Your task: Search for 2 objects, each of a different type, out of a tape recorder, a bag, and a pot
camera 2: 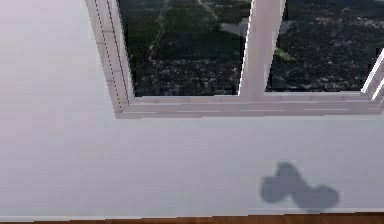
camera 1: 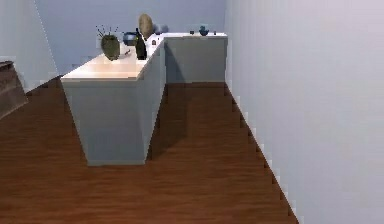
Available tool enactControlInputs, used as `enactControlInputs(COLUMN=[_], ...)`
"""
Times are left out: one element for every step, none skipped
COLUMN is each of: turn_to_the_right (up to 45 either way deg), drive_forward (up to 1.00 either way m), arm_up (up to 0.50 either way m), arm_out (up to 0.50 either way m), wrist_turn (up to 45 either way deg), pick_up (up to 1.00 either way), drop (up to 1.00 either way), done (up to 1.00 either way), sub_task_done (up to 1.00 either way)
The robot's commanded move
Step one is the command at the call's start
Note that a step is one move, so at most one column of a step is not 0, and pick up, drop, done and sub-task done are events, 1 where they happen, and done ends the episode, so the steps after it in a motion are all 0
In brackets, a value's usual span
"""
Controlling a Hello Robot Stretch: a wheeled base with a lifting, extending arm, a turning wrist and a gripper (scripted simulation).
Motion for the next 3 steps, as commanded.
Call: enactControlInputs(turn_to_the_right=[-3.0, 0.0, -45.0], drive_forward=[0.00, 0.05, 0.00], arm_up=[0.00, 0.00, 0.00], arm_out=[0.00, 0.00, 0.00], wrist_turn=[0.0, 0.0, 0.0], pick_up=[0.00, 0.00, 0.00], drop=[0.00, 0.00, 0.00], done=[0.00, 0.00, 0.00], sub_task_done=[0.00, 0.00, 0.00])
